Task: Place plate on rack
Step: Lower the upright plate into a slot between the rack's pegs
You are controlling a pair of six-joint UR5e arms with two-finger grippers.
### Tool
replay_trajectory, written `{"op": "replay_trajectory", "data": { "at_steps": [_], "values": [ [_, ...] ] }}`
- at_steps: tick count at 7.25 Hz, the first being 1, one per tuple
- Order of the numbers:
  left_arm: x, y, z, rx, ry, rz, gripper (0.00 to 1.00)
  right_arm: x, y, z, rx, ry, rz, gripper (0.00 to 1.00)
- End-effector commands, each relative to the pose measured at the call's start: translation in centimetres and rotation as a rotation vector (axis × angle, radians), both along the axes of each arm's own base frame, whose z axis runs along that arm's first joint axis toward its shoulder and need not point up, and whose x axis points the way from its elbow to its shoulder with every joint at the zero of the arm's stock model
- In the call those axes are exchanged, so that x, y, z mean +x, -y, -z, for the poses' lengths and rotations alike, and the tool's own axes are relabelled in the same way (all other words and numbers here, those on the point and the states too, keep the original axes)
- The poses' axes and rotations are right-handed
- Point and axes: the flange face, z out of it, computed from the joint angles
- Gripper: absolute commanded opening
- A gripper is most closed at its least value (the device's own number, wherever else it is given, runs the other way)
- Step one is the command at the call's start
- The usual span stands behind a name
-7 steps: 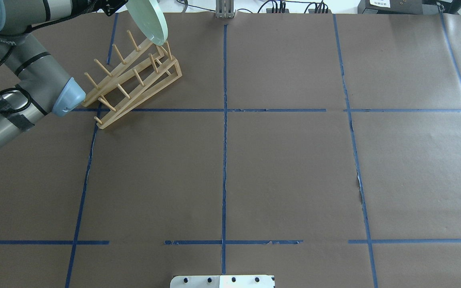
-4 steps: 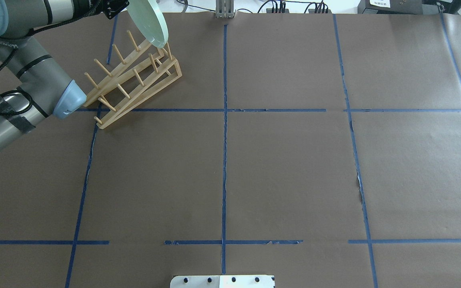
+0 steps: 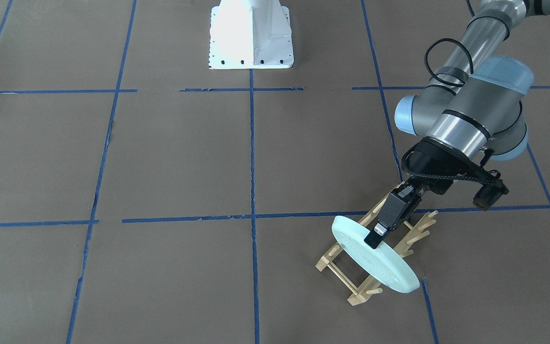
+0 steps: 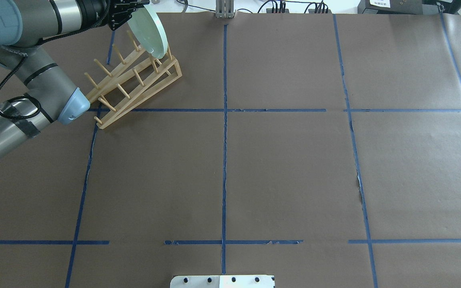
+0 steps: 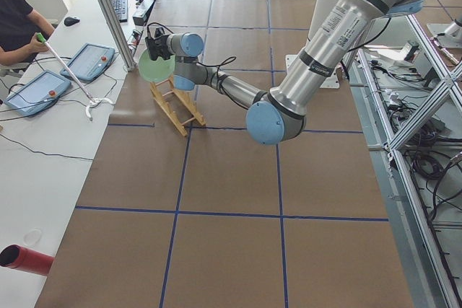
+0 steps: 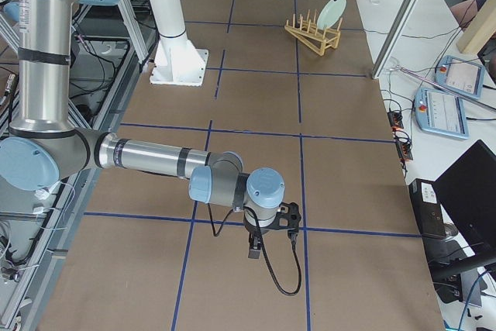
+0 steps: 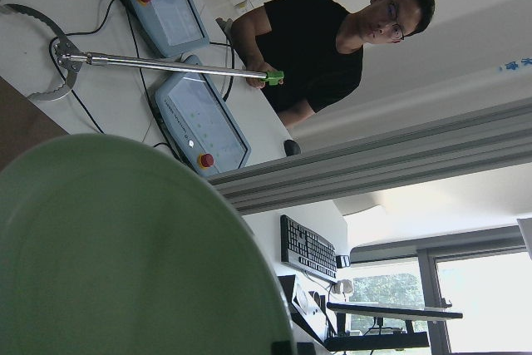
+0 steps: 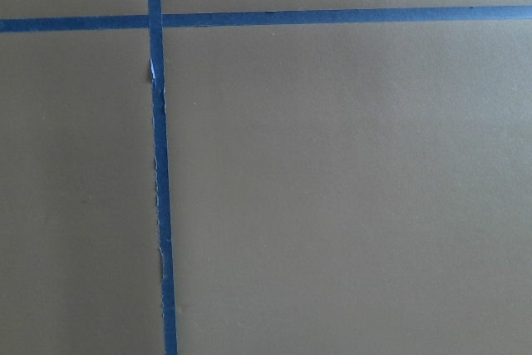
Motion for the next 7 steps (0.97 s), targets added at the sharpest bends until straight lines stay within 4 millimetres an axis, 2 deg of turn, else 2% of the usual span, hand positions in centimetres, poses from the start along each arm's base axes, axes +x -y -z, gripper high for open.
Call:
{"op": "replay_trajectory", "data": {
  "at_steps": [1,2,7],
  "values": [
    [0.5,0.3,-0.8,0.015,0.038,0.001,0.0,0.0,0.0,0.0,0.0,0.0,0.0,1.0],
    [1.4,0.1,-1.3,0.009,0.047,-0.011,0.0,0.0,0.0,0.0,0.0,0.0,0.0,1.0],
    [2.5,-0.2,-1.8,0.001,0.054,-0.027,0.0,0.0,0.0,0.0,0.0,0.0,0.0,1.0]
  ]
}}
